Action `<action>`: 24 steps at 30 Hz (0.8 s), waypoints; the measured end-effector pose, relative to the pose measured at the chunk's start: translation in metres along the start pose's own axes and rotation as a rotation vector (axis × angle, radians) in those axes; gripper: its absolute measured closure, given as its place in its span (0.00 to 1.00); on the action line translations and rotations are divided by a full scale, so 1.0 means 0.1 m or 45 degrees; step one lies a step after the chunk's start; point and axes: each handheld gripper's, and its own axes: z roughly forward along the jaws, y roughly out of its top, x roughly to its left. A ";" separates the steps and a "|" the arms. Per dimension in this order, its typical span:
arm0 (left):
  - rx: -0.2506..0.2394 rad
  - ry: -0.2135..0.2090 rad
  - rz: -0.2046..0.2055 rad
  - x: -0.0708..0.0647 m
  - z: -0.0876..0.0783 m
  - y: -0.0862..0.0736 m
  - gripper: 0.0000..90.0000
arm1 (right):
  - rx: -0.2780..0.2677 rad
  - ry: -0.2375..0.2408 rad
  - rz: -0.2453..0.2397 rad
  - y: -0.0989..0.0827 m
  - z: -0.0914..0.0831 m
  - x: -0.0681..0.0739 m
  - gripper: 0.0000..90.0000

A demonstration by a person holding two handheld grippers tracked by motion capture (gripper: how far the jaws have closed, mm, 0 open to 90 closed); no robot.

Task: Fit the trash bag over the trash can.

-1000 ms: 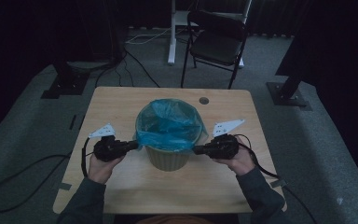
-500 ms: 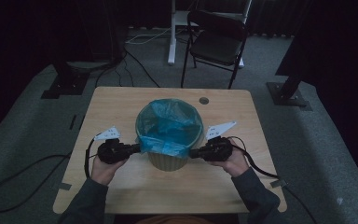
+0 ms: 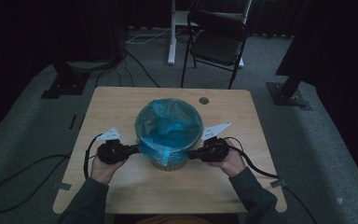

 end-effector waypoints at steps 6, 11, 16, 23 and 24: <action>0.015 0.023 -0.015 0.04 0.01 -0.02 0.98 | 0.000 -0.029 0.043 -0.06 -0.03 -0.07 1.00; 0.018 0.037 -0.057 0.12 0.00 -0.06 0.98 | 0.001 -0.055 0.070 -0.12 -0.08 -0.12 1.00; -0.003 0.032 -0.125 0.23 -0.02 -0.10 0.95 | -0.002 -0.066 0.081 -0.15 -0.12 -0.15 1.00; -0.067 0.029 -0.171 0.30 -0.16 -0.11 0.83 | -0.016 -0.081 0.083 -0.18 -0.18 -0.15 0.95; -0.086 0.014 -0.171 0.30 -0.19 -0.12 0.79 | -0.030 -0.075 0.076 -0.18 -0.21 -0.15 0.91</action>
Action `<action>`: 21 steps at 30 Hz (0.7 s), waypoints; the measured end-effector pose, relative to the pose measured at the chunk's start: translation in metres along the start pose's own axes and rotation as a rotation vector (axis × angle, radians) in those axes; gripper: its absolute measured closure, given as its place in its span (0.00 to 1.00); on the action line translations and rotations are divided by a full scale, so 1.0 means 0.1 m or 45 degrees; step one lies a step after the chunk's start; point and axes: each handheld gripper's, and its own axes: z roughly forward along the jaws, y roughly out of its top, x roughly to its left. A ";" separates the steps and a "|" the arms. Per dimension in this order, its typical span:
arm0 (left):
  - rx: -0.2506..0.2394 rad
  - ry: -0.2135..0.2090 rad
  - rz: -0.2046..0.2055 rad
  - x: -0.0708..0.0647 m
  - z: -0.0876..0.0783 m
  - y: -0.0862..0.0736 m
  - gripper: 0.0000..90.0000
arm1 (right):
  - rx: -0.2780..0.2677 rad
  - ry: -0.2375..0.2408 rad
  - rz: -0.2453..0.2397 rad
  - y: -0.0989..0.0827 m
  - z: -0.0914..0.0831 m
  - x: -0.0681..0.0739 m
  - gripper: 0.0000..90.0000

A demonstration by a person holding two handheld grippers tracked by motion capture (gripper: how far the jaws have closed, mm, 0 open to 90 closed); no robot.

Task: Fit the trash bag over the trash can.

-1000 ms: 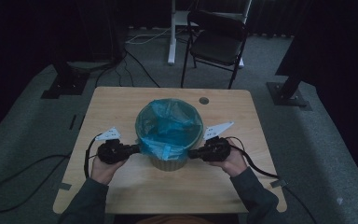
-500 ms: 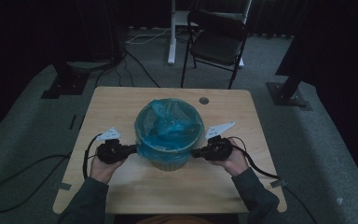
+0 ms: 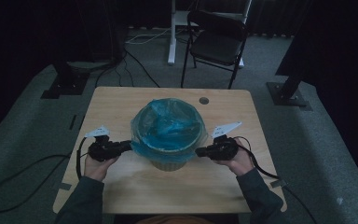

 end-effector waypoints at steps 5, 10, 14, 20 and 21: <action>-0.037 -0.005 0.030 -0.01 -0.11 0.04 0.72 | -0.109 -0.010 0.004 0.00 -0.21 -0.02 0.82; -0.068 0.009 0.046 -0.03 -0.18 0.08 0.69 | -0.175 -0.080 0.038 0.02 -0.35 -0.09 0.74; -0.072 0.025 0.050 -0.01 -0.22 0.08 0.67 | -0.203 -0.139 0.061 0.04 -0.38 -0.17 0.70; -0.084 0.060 0.028 0.06 -0.29 0.05 0.66 | -0.188 -0.137 0.046 0.09 -0.35 -0.22 0.68; -0.080 0.067 0.025 0.07 -0.30 0.04 0.66 | -0.188 -0.137 0.046 0.09 -0.35 -0.22 0.68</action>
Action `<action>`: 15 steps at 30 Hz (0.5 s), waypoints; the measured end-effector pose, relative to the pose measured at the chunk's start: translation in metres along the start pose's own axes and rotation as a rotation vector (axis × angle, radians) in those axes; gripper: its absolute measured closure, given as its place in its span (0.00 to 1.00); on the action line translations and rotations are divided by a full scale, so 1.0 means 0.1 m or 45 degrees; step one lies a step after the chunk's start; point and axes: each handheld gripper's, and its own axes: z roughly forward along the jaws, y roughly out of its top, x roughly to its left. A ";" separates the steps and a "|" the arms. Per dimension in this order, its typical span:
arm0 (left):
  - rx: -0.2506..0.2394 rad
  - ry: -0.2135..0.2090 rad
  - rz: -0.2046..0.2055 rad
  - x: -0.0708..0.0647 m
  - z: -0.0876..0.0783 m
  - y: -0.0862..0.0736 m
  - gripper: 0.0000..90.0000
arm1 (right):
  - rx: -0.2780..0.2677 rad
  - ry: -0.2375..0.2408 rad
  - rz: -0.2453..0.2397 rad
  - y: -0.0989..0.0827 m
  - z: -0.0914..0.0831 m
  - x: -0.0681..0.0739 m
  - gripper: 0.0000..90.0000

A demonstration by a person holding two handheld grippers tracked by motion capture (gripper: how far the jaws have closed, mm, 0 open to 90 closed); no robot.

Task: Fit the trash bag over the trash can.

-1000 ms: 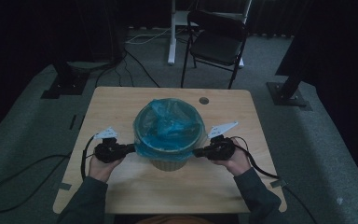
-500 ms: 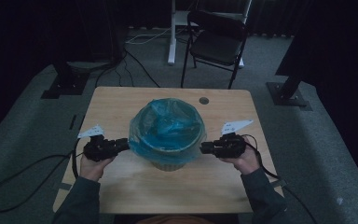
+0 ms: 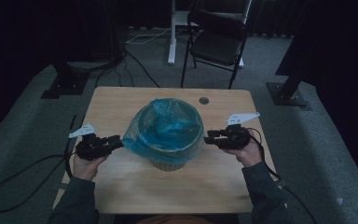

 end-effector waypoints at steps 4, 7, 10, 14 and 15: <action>0.009 0.019 -0.015 0.05 -0.02 -0.05 0.66 | 0.014 0.023 -0.010 0.01 0.05 0.00 0.68; 0.014 0.034 -0.021 0.09 -0.05 -0.07 0.65 | 0.028 0.036 -0.026 0.02 0.09 0.02 0.68; 0.022 0.042 -0.033 0.14 -0.05 -0.10 0.65 | 0.024 0.044 -0.031 0.03 0.11 0.03 0.72; 0.021 0.029 -0.030 0.16 -0.04 -0.13 0.64 | 0.023 0.048 -0.046 0.05 0.13 0.05 0.89; 0.027 0.031 -0.024 0.16 -0.04 -0.13 0.64 | 0.022 0.049 -0.051 0.06 0.13 0.05 0.94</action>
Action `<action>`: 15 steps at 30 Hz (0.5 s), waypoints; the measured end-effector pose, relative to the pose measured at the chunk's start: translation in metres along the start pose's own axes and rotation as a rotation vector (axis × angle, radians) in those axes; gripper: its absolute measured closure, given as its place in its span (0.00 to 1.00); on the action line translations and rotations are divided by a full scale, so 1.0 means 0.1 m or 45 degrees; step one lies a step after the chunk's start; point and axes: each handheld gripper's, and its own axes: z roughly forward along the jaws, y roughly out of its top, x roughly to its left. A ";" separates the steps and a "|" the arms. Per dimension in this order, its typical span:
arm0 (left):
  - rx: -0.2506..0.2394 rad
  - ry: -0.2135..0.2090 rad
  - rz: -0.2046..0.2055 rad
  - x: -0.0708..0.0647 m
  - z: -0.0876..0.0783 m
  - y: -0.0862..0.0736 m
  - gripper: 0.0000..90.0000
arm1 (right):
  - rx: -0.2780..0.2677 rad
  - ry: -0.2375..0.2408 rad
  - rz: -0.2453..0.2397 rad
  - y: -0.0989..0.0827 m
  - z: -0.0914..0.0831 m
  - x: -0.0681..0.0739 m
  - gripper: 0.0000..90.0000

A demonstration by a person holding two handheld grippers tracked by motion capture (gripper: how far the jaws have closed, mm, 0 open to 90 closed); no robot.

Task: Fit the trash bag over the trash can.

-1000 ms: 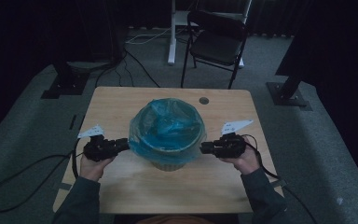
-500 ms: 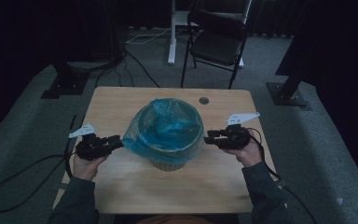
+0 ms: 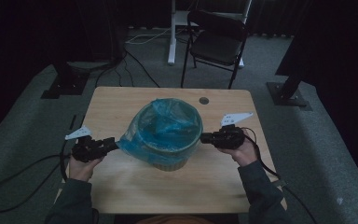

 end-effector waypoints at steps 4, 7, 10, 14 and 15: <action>0.023 -0.005 0.011 -0.01 0.04 0.00 0.64 | -0.007 -0.011 -0.006 0.01 -0.01 0.01 1.00; 0.052 -0.012 0.024 -0.03 0.10 0.00 0.61 | -0.013 -0.021 0.002 0.01 -0.03 0.01 1.00; 0.081 -0.023 0.052 -0.06 0.16 0.01 0.56 | -0.013 -0.019 -0.001 0.01 -0.04 0.01 1.00; 0.109 -0.068 0.107 -0.12 0.24 0.02 0.49 | -0.011 -0.015 -0.004 0.01 -0.03 0.02 1.00; 0.109 -0.068 0.107 -0.12 0.24 0.02 0.47 | -0.011 -0.015 -0.004 0.01 -0.03 0.02 1.00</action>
